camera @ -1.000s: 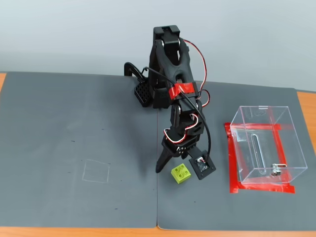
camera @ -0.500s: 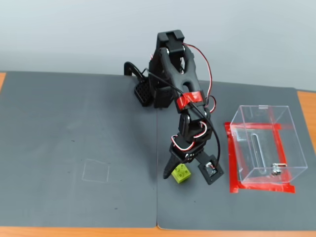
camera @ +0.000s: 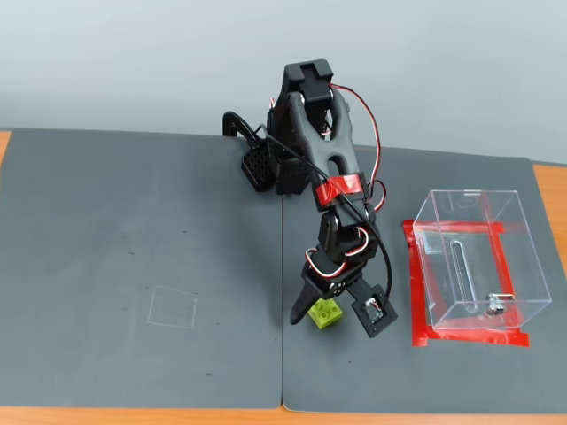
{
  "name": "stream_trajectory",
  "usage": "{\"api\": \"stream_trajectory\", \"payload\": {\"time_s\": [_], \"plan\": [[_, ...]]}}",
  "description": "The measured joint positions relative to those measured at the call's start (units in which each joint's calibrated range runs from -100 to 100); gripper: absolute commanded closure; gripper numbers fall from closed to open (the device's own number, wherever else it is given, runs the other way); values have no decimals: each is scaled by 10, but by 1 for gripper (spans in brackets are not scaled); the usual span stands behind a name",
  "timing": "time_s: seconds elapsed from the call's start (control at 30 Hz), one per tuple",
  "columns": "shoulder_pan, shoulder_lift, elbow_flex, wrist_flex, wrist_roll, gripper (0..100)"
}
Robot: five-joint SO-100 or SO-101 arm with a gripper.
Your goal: Pick the green lego block and place it into the transparent box
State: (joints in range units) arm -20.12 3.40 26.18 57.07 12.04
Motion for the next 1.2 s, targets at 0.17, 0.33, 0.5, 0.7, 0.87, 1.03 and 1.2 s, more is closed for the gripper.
{"api": "stream_trajectory", "payload": {"time_s": [0.17,0.33,0.5,0.7,0.87,1.03,1.2], "plan": [[0,8,0,-22,0,59],[0,22,0,-24,0,59],[0,25,0,-24,0,59],[0,25,0,-24,1,59],[-1,25,0,-24,1,71],[-1,25,0,-24,0,84],[1,25,0,-24,-2,90]]}}
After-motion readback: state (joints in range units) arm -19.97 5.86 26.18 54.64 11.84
